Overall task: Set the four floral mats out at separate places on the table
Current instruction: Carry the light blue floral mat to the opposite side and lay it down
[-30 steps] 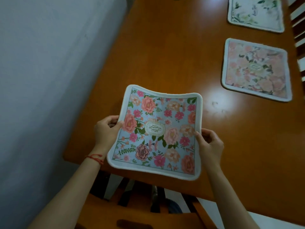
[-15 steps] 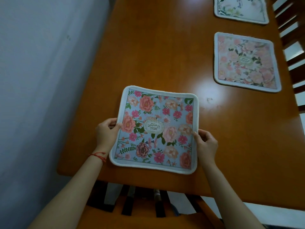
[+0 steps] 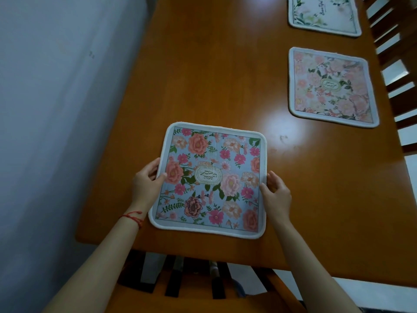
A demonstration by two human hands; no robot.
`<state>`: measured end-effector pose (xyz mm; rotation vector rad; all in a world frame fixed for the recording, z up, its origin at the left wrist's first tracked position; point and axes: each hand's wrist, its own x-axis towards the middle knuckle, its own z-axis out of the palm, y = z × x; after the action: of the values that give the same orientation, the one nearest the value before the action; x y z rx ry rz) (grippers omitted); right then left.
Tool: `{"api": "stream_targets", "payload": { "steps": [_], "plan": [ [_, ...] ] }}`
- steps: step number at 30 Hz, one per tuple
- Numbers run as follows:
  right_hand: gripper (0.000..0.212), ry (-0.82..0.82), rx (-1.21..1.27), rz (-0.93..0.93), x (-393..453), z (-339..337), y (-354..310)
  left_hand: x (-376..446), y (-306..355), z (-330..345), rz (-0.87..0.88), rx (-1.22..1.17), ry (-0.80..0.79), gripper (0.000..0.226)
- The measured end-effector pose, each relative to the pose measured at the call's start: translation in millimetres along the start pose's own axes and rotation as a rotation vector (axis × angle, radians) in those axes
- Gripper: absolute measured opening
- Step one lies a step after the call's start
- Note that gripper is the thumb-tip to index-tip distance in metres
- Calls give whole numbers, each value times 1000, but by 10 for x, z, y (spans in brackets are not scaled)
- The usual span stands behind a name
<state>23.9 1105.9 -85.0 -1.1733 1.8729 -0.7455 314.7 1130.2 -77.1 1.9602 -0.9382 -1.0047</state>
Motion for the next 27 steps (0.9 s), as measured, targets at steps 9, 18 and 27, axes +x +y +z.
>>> {"api": "stream_targets", "payload": {
  "steps": [9,18,27],
  "plan": [
    [56,-53,10,-37,248,70,-117,-257,-67,-23,-66,-57,29,51],
    [63,-134,51,-63,701,200,-385,-503,-152,24,-134,-123,91,50],
    [63,-200,75,-88,975,335,-637,-754,-133,184,-209,-211,131,48]
  ]
}}
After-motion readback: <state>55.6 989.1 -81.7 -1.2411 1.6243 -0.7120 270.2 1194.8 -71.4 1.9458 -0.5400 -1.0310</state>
